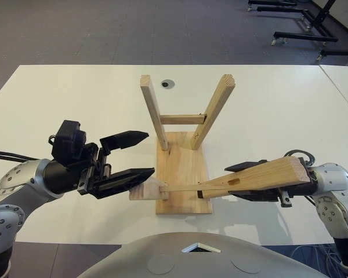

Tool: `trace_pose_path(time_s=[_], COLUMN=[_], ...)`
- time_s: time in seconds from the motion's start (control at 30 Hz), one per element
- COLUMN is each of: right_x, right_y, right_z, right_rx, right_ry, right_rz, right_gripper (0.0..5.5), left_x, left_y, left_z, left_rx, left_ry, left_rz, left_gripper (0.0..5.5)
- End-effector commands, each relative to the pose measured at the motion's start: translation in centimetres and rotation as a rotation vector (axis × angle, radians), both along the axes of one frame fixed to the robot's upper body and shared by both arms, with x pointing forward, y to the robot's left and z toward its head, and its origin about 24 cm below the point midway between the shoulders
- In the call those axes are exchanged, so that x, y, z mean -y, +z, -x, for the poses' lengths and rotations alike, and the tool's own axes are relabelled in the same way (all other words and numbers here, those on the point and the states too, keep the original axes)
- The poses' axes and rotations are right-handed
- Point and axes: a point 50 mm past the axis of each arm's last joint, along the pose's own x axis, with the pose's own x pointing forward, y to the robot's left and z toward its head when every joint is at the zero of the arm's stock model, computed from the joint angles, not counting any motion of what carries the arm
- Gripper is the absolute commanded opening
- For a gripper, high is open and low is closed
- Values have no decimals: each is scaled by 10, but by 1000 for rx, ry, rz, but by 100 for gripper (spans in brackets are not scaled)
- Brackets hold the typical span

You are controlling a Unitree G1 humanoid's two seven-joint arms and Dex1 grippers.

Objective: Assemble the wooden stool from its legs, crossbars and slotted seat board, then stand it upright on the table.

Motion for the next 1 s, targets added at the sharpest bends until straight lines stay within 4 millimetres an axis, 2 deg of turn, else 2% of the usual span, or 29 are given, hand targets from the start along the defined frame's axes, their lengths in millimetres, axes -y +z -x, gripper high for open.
trace_pose_path(time_s=[0.03, 0.2, 0.4, 0.6, 0.8, 1.0], right_x=[16, 27, 43, 44, 43, 39], right_y=[-19, -24, -16, -16, -27, -20], right_z=[0, -3, -10, -5, 0, 2], right_rx=[-37, -64, -133, -166, -194, -126], right_ry=[-36, -71, -37, -3, 4, 10], right_rz=[146, 162, 163, 172, 198, 174], right_gripper=[205, 205, 205, 205, 205, 205], left_x=[-2, -2, 0, 2, 1, 1], left_y=[-6, -6, -8, -10, -10, -10], left_z=[-2, -3, -1, -2, -3, -4], left_rx=[-23, -22, -21, -17, -17, -16], left_ry=[30, 26, 37, 34, 27, 19], left_rz=[-58, -60, -54, -48, -49, -54], left_gripper=[435, 435, 435, 435, 435, 435])
